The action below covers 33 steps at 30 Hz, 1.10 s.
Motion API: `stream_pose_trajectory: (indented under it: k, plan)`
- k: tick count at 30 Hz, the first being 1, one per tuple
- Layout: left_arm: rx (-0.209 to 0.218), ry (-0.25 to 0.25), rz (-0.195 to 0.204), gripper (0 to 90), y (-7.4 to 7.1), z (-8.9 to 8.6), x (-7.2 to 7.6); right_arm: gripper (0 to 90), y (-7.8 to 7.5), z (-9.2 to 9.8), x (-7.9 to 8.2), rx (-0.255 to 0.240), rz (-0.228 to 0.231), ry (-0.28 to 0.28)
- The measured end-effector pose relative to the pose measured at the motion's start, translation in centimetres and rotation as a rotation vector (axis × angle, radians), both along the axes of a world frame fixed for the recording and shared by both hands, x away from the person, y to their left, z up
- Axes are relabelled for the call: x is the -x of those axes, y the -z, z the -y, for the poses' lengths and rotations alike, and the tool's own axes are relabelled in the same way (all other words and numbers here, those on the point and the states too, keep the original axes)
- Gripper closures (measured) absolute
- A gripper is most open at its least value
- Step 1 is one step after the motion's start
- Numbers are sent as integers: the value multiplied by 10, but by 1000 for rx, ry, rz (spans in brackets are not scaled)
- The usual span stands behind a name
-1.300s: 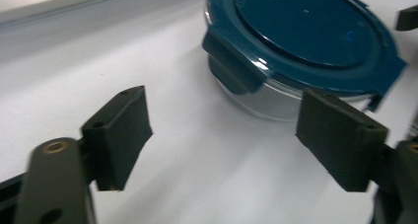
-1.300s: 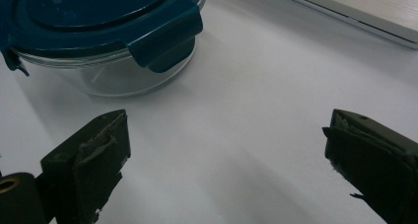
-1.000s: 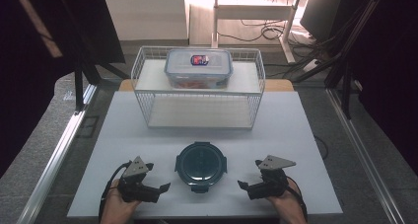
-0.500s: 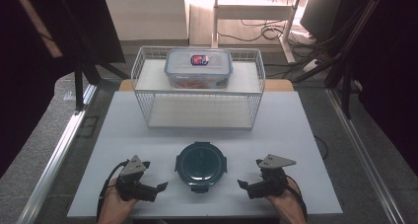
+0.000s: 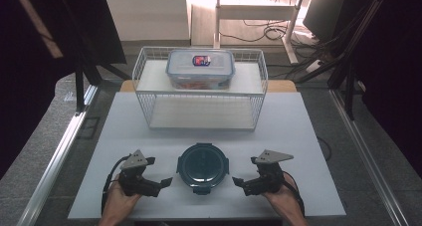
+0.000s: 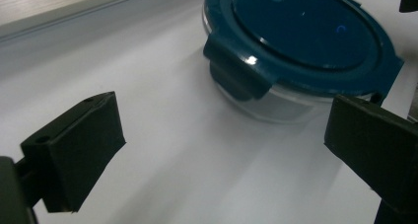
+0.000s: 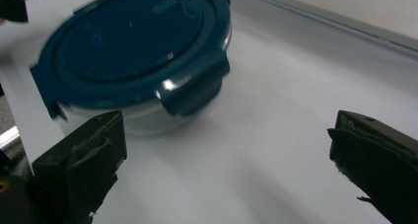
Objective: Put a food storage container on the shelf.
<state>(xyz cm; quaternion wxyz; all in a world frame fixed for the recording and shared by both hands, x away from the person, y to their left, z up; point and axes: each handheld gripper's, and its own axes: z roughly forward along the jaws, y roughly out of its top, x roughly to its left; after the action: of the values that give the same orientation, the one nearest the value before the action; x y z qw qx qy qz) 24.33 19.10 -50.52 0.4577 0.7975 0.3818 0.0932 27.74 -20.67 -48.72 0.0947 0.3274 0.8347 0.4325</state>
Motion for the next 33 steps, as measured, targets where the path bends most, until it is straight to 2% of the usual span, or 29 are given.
stream_pose_trajectory:
  k: [3,8,10,13,16,19,21,23,24,25,26,28,29,31,32,33]
  plan:
    - [6,18,-7,18,-5,5,-5,5,-5,-7,-3,-6,-13,10]
    - [13,49,-41,7,-10,13,-15,0,-6,-19,-11,5,-82,-8]
    - [22,80,-56,0,-10,17,-21,0,-7,-24,-14,5,-84,-14]
    - [10,103,-66,4,-13,24,-28,0,-8,-30,-20,3,-114,-30]
    - [18,128,-81,8,-15,31,-37,11,-8,-40,-27,4,-168,-55]
    - [15,145,-110,22,-13,38,-45,25,-5,-49,-33,5,-193,-71]
    - [18,157,-146,31,-6,41,-49,31,-2,-53,-36,13,-211,-76]
    - [34,165,-182,39,1,40,-51,35,2,-54,-38,16,-232,-77]
    - [43,173,-207,49,5,38,-51,42,4,-53,-39,0,-257,-81]
    - [63,173,-230,57,8,36,-51,43,6,-52,-40,-8,-276,-83]
    - [104,186,-257,73,11,33,-52,47,7,-51,-40,-16,-293,-83]
    - [157,201,-300,144,13,31,-50,70,11,-49,-40,-35,-338,-92]
    - [159,196,-304,170,13,31,-49,95,14,-48,-40,-67,-383,-102]
    - [161,186,-315,183,13,30,-48,156,16,-47,-40,-98,-421,-113]
    - [165,182,-321,198,13,28,-48,159,16,-47,-40,-105,-432,-116]
    - [172,179,-321,229,13,27,-47,184,15,-47,-38,-100,-424,-111]
